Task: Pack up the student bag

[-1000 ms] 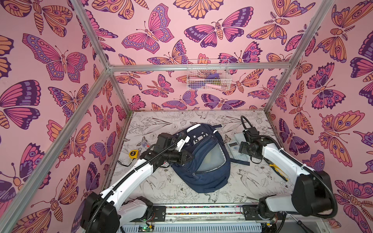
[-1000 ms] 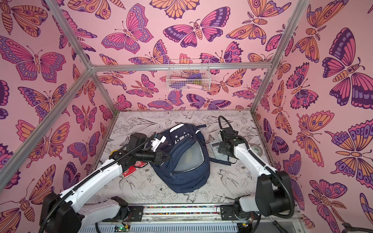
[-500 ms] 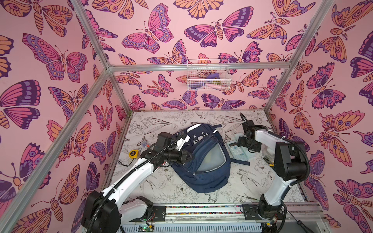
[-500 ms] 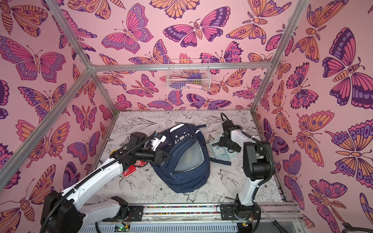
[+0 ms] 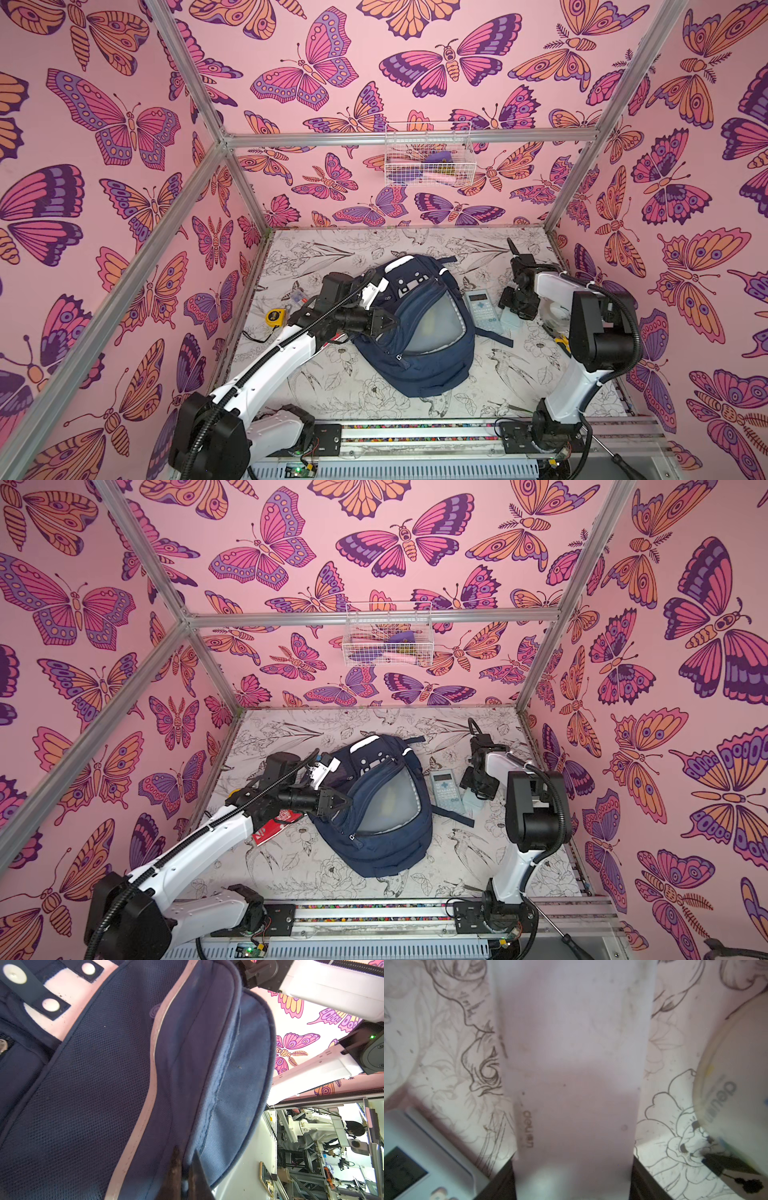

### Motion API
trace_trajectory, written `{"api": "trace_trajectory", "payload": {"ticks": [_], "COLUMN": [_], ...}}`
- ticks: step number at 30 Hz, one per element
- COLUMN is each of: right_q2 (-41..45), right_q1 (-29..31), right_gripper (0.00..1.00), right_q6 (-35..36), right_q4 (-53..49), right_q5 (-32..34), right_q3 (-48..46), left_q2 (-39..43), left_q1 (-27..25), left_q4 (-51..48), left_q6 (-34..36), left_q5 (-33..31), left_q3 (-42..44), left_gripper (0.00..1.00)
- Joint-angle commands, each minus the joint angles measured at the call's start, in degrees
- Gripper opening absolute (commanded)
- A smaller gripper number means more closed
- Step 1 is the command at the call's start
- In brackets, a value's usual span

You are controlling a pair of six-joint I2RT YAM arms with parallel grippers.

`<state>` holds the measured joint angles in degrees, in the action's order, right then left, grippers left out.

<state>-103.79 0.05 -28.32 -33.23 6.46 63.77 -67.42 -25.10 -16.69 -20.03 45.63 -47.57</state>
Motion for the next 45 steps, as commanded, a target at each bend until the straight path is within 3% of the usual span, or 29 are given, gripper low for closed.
{"api": "trace_trajectory", "payload": {"ticks": [1, 10, 16, 20, 25, 30, 39, 42, 45], "right_q2": [3.84, 20.63, 36.07, 40.58, 39.52, 37.26, 31.21, 26.50, 23.12], "right_q1": [0.05, 3.37, 16.41, 25.07, 34.75, 43.59, 45.31, 45.30, 45.35], "right_gripper": [0.55, 0.43, 0.39, 0.38, 0.37, 0.36, 0.39, 0.47, 0.68], "right_q6": [-0.13, 0.31, -1.34, -5.16, -8.80, -11.82, -14.08, -13.05, -12.81], "right_q4": [-1.99, -8.19, -14.57, -16.97, -18.17, -20.14, -17.39, -17.47, -16.77], "right_q5": [-1.54, -5.28, -8.09, -11.11, -13.87, -12.32, -13.90, -13.53, -12.20], "right_q3": [-0.98, -4.89, -4.45, -2.14, -1.22, -0.04, 1.65, 5.91, 10.27], "left_q2": [1.98, 3.77, 3.87, 3.87, 4.05, 4.48, 4.58, 4.40, 4.27], "left_q1": [0.80, 0.93, 1.17, 1.39, 1.46, 1.46, 1.46, 1.46, 1.42], "left_q4": [3.73, 6.88, 8.53, 9.85, 10.68, 11.00, 11.32, 11.27, 11.22], "left_q6": [-0.62, -2.55, -3.76, -4.75, -5.45, -5.46, -5.54, -5.54, -5.63], "left_q5": [0.34, 0.78, 1.02, 1.39, 1.92, 1.57, 2.09, 2.34, 2.62], "left_q3": [0.59, 1.74, 2.30, 2.48, 2.95, 3.08, 3.22, 3.13, 3.21], "left_gripper": [0.00, 0.00, 0.00, 0.00, 0.00, 0.00, 0.00, 0.00, 0.00]}}
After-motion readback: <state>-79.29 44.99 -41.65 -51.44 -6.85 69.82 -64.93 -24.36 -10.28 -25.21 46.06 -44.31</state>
